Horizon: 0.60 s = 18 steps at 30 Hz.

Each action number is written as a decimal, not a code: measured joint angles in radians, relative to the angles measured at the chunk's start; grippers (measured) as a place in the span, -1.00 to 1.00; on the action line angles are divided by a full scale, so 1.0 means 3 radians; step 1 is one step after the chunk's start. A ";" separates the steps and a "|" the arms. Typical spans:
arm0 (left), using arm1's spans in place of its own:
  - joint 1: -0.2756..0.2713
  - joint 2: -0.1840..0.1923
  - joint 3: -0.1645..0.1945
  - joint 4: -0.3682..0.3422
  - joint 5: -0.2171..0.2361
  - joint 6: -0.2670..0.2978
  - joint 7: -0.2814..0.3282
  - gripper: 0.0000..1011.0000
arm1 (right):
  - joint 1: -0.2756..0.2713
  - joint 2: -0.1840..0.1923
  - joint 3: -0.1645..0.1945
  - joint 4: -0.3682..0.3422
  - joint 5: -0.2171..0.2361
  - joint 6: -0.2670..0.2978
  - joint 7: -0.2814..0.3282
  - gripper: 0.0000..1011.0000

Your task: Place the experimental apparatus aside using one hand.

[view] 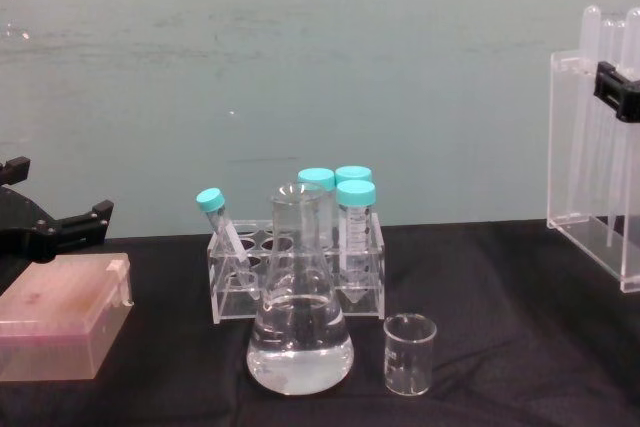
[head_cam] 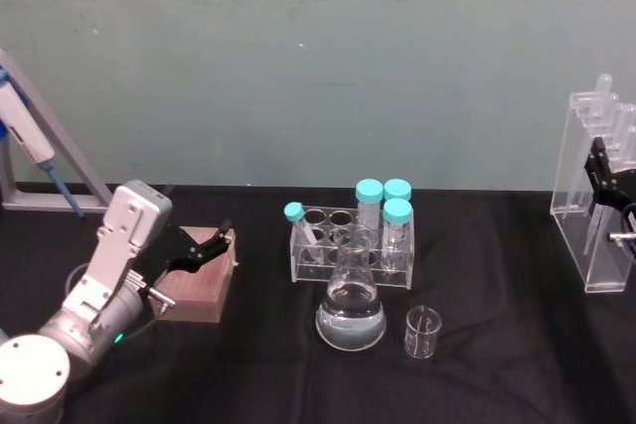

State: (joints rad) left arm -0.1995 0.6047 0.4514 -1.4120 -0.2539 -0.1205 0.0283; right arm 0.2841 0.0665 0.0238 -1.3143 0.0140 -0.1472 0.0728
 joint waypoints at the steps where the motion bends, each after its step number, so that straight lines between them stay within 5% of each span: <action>1: 0.0000 0.0000 0.0000 0.0000 0.0000 0.0000 0.0000 0.98 | 0.0001 0.0005 0.0005 0.0002 0.0005 -0.0002 0.0003 0.21; 18: 0.0000 0.0000 0.0000 0.0000 0.0000 0.0000 0.0000 0.98 | 0.0013 0.0093 0.0101 0.0043 0.0085 -0.0051 0.0053 0.21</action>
State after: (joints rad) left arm -0.1995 0.6047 0.4513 -1.4120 -0.2539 -0.1206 0.0283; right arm 0.2879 0.0942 0.0542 -1.3014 0.0395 -0.1626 0.0889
